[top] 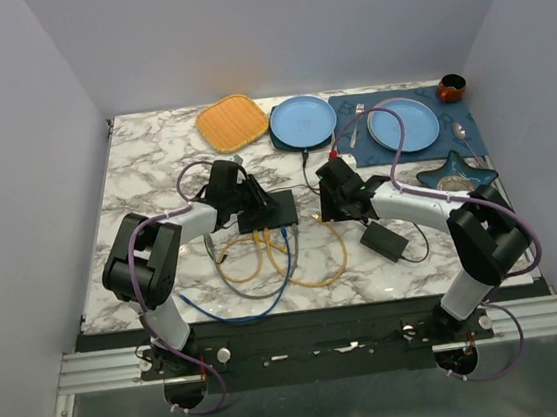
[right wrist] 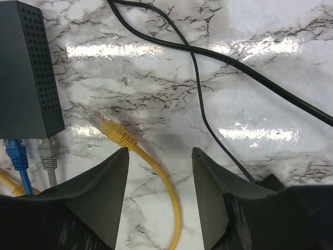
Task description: Pull the plug from the switch port
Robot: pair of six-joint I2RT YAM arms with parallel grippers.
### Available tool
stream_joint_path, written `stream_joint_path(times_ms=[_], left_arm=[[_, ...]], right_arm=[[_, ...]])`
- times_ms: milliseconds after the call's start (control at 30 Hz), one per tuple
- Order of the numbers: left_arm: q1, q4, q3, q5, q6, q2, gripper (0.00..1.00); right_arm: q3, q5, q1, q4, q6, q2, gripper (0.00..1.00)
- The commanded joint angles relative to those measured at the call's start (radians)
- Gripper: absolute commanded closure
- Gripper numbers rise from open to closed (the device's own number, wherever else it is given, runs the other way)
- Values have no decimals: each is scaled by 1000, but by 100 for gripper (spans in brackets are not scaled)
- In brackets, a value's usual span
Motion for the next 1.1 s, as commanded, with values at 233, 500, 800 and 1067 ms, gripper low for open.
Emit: stream_joint_path(times_ms=[233,500,800,1067], left_arm=[[-8,-23,-75,45,-27,-33,58],[-8,-25,-94,39,-35,-42,58],[-8,-23,-112,37,-43,-45,58],[-8,-35,-100,31,-41,-47,59]], right_arm=[[76,-69,-5,13,-65,30,27],[107,-103,-4,9,-95,123,28],[161,-99,-4,-5,-129,199,45],[98,-34,-2,-112,-97,157,70]])
